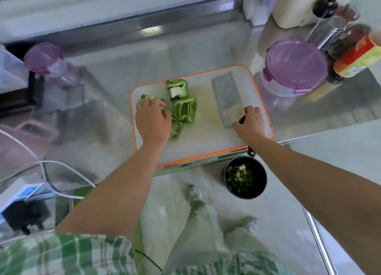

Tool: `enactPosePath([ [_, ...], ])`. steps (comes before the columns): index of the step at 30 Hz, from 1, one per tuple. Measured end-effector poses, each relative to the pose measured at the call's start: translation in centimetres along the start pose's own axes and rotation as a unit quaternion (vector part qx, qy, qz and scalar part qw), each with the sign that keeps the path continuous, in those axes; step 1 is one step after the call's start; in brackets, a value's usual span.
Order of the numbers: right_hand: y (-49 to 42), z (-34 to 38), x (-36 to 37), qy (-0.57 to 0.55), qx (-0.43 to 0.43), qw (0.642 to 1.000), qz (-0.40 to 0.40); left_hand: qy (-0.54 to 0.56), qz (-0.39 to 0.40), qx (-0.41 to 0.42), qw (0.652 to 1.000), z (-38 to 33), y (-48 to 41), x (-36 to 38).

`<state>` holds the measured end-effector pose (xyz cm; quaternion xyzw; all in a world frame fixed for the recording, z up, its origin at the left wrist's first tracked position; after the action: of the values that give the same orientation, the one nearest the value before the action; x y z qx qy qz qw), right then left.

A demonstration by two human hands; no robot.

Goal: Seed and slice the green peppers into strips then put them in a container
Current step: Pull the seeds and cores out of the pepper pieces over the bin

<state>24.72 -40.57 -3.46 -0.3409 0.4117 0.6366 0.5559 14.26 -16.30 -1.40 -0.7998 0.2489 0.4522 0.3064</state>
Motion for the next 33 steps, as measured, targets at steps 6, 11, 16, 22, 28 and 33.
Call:
enactPosePath([
  [6, -0.6, 0.6, 1.0, 0.014, -0.023, 0.999, -0.031, -0.104, -0.004, 0.089, 0.991, 0.5, -2.9, 0.8],
  [11, -1.0, 3.9, 2.0, 0.001, -0.101, 0.988, -0.116, -0.142, 0.037, 0.134, 0.980, -0.2, -5.2, 2.3],
  [16, -1.2, 9.0, 4.3, -0.114, -0.208, 0.971, 0.004, -0.212, 0.089, 0.113, 0.967, -0.4, -6.8, 3.8],
  [22, -2.1, 10.4, 6.3, -0.093, -0.205, 0.972, 0.069, -0.248, 0.117, 0.103, 0.956, -1.1, -7.3, 4.8],
  [28, -3.0, 10.2, 6.1, -0.096, -0.203, 0.972, 0.066, -0.270, 0.128, 0.104, 0.949, -0.7, -7.5, 5.7],
  [33, -3.3, 11.8, 5.3, -0.138, -0.241, 0.959, 0.058, -0.249, 0.167, 0.122, 0.946, -0.6, -8.2, 5.8],
])
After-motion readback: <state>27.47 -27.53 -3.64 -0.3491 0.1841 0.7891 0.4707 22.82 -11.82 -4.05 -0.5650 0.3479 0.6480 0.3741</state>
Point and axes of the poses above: each hand's wrist, its own y-axis away from the middle knuckle, its own x-axis out of the palm, z = x × y, the point moved 3 cm from there along -y, towards the middle knuckle, and after that the axes turned 12 degrees about -z, right-handed, at the moved point
